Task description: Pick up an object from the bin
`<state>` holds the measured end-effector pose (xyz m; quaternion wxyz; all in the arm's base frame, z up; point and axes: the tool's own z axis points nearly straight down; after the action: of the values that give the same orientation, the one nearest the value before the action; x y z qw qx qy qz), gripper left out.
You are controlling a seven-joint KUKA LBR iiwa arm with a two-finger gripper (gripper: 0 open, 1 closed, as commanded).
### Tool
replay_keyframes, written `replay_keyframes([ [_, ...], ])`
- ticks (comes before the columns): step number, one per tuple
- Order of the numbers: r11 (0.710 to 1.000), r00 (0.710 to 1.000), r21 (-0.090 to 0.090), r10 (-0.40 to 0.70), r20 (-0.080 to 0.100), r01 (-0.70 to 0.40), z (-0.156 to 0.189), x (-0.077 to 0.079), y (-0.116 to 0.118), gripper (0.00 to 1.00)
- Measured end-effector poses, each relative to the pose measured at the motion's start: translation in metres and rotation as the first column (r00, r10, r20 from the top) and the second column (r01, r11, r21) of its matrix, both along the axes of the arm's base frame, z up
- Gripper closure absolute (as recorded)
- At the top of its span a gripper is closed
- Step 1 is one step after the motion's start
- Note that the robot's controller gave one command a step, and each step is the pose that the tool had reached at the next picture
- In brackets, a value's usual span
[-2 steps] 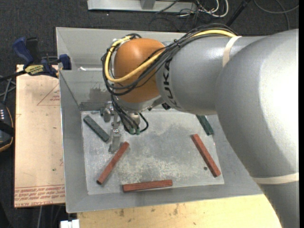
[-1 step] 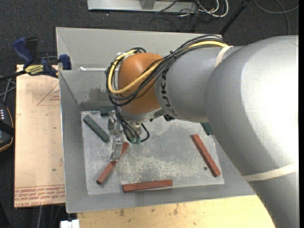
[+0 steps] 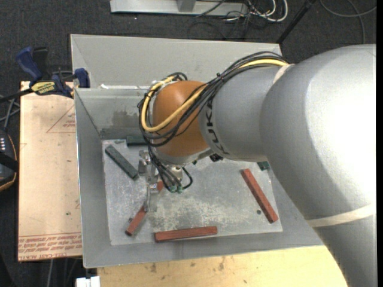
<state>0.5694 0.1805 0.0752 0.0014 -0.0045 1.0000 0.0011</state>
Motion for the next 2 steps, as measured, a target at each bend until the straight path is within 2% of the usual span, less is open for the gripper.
replay_keyframes([
  [1, 0.999, 0.999, 0.003, -0.032, -0.002, 0.032, -0.003, 0.020, -0.039, 0.00],
  [2, 0.999, 0.999, -0.004, -0.049, 0.000, 0.049, -0.001, 0.031, -0.062, 0.00],
])
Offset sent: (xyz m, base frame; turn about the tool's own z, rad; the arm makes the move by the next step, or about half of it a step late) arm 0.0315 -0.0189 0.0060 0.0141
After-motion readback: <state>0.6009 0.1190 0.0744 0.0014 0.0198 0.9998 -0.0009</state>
